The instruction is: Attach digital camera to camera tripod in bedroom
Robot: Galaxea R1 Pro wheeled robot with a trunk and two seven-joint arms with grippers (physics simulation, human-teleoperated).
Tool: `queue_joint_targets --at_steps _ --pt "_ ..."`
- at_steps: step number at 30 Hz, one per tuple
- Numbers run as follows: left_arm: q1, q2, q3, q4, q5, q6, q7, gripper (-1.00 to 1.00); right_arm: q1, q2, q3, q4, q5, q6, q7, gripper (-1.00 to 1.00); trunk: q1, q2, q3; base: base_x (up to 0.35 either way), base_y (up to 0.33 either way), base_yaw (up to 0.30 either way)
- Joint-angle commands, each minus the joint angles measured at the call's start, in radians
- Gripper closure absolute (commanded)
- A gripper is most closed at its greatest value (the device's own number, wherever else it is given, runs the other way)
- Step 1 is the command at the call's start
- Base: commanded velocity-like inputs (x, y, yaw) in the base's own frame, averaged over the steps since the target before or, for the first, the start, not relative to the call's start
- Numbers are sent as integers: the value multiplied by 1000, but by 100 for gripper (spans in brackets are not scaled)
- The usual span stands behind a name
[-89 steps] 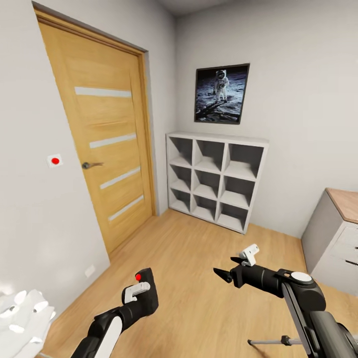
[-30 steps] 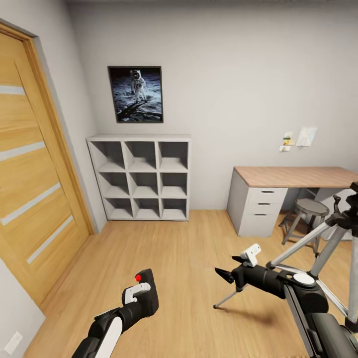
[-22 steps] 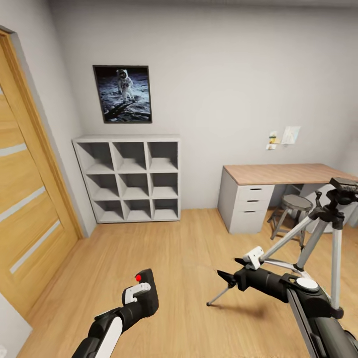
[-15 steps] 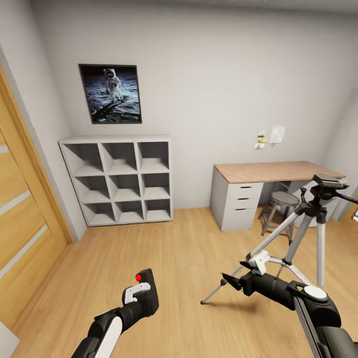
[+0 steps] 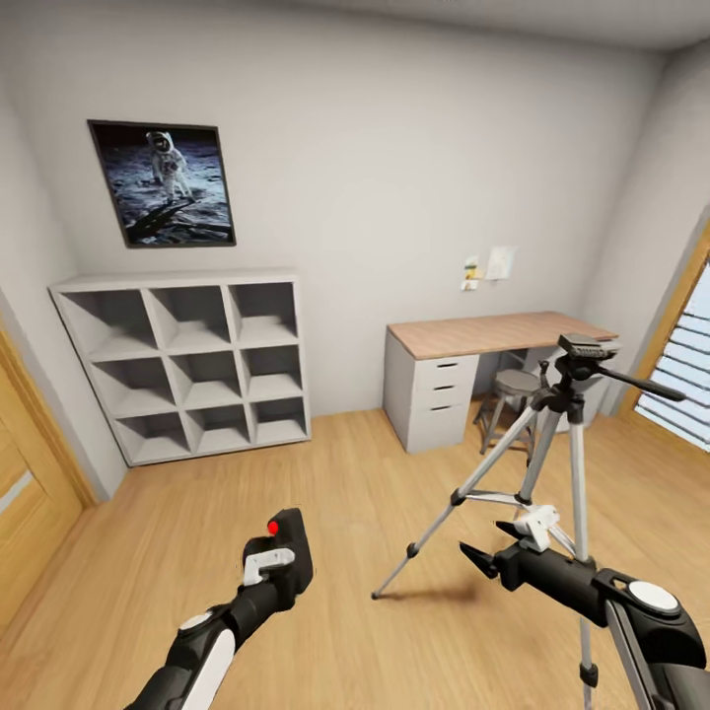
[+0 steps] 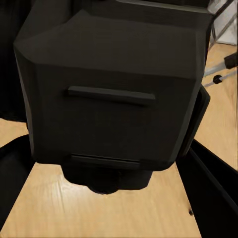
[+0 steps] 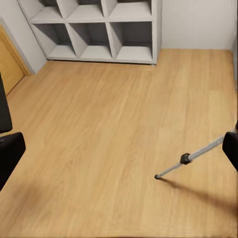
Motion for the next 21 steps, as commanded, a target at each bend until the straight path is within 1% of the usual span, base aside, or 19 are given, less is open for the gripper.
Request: queue_joint_targets --at_steps 1,3,6,9,10,12,14,16,17,19,21 --pt "-1 2 2 6 -1 -19 -14 100 1 0 -3 -1 8 3 8 -100 1 -2 -2 0 0 -263" --pt "-1 6 3 25 -12 -65 -35 100 5 0 -5 -1 8 3 9 -100 1 -2 -2 0 0 -263" --pt "-2 9 2 53 -22 -126 -50 100 9 0 -8 -1 8 2 9 -100 1 -2 -2 0 0 -263" --pt "-2 12 -1 71 -32 -168 -60 100 11 0 -9 -1 8 2 9 -100 1 -2 -2 0 0 -263" --pt "-3 14 -3 77 -39 -187 -65 100 12 0 -9 -1 8 2 9 -100 1 -2 -2 0 0 -263" --pt "-3 17 -5 82 -58 -203 -69 100 12 0 -10 -1 8 2 9 -100 1 -2 -2 0 0 -263" --pt "-3 22 -6 85 -95 -218 -71 100 12 0 -10 -1 8 2 9 -100 1 -2 -2 0 0 -263" --pt "-4 26 -7 86 -141 -232 -73 100 13 0 -10 -1 8 2 9 -100 1 -2 -2 0 0 -263" --pt "-4 29 -7 86 -189 -245 -76 100 13 0 -11 -1 8 2 9 -100 1 -2 -2 0 0 -263" --pt "-4 34 -6 82 -225 -257 -85 100 13 -1 -12 -1 8 3 9 -100 1 -2 -2 0 0 -263" --pt "-5 40 -5 79 -248 -277 -109 100 13 -1 -13 -1 10 5 9 -100 1 -2 -2 0 0 -263"
